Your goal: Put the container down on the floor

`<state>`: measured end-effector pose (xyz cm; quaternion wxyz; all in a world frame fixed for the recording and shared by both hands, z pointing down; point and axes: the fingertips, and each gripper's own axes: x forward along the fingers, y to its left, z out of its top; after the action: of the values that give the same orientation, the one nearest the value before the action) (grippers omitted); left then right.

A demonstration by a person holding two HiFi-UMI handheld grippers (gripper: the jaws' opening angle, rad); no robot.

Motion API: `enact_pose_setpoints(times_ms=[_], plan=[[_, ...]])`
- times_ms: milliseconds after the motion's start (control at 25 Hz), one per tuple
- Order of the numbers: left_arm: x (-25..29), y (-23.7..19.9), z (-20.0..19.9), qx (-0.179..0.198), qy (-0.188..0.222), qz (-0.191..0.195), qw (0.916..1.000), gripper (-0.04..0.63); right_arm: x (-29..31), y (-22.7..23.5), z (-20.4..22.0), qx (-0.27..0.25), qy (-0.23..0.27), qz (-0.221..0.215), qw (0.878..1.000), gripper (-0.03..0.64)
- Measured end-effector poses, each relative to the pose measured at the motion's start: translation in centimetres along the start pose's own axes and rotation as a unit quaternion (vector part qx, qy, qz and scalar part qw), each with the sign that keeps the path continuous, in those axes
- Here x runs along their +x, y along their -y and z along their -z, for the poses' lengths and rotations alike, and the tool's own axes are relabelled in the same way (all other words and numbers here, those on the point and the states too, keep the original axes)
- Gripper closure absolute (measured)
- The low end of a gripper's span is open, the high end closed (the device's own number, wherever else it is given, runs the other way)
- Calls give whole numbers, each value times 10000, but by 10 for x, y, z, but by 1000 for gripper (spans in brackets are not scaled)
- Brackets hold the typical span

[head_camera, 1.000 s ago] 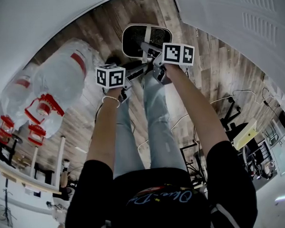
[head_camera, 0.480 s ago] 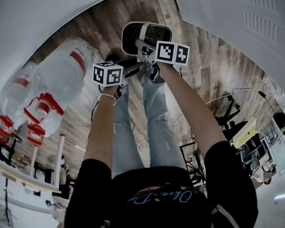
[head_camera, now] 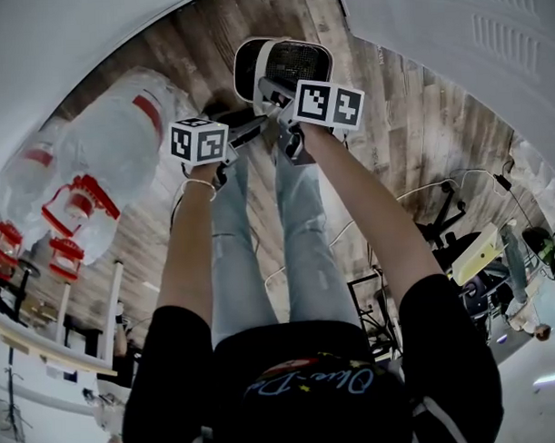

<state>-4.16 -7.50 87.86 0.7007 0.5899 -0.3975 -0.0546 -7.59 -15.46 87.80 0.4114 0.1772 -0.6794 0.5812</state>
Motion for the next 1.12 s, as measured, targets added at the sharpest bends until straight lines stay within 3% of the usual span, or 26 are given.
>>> enact_pose_setpoints(times_ms=[400, 560, 840, 1120], plan=[[-10, -9, 5, -33, 76, -308, 9995, 403, -4, 1, 21, 162, -11, 36, 9999, 482], [-10, 0, 9, -25, 19, -115, 9999, 403, -6, -4, 22, 142, 9, -21, 9999, 482], [-17, 15, 8, -104, 404, 143, 9990, 403, -13, -16, 18, 74, 121, -123, 9998, 483], [-33, 34, 1, -238, 859, 307, 9955, 408, -32, -25, 20, 146, 314, -111, 9993, 577]])
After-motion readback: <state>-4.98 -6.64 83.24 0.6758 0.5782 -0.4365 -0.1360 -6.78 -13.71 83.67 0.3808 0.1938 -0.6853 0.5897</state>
